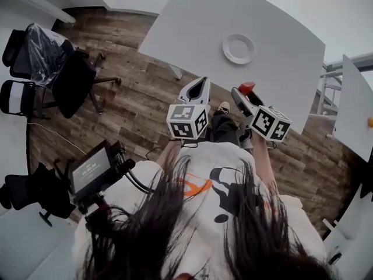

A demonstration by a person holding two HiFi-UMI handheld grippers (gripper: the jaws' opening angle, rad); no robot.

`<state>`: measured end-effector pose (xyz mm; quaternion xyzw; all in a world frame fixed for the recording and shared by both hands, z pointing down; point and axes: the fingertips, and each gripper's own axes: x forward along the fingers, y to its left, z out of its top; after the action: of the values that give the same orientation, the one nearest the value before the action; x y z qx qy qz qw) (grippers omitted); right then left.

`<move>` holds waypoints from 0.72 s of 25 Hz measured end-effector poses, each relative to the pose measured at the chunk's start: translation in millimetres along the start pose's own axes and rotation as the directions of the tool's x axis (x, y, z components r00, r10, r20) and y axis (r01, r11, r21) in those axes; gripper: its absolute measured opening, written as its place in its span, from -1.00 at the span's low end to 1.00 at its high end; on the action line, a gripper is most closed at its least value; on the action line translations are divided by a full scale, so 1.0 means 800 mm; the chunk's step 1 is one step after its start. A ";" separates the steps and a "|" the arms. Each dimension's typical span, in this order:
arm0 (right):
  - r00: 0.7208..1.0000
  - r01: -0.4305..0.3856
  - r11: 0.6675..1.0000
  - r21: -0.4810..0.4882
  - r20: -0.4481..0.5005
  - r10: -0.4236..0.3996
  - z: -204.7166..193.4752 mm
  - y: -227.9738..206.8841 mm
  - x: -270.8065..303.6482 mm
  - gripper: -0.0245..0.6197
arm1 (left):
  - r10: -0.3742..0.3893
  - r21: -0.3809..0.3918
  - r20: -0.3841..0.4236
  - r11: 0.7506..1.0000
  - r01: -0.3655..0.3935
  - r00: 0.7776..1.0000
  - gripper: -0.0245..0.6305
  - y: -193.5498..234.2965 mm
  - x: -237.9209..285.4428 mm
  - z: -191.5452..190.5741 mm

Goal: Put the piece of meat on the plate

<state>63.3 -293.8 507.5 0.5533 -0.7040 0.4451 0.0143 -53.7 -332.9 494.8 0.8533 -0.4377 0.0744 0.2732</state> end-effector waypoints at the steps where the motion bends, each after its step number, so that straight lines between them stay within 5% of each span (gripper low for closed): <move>1: 1.000 0.002 1.000 -0.006 -0.002 -0.002 0.001 -0.001 0.001 0.02 | 0.004 -0.003 -0.002 1.000 -0.004 1.000 -0.91 0.002 0.000 -0.001; 9: 0.999 0.025 0.997 -0.076 -0.032 -0.028 0.049 -0.039 0.038 0.02 | 0.021 0.000 0.014 1.000 -0.021 1.000 -0.91 0.007 0.046 0.026; 18: 0.969 0.089 0.950 -0.299 -0.194 -0.152 0.088 -0.116 0.143 0.01 | 0.032 -0.004 0.005 0.999 -0.032 0.999 -0.91 0.006 0.122 0.052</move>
<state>125.7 -426.4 580.2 0.5359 -0.7203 0.3933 0.1980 -3.4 -426.4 497.5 0.8458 -0.4522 0.0758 0.2728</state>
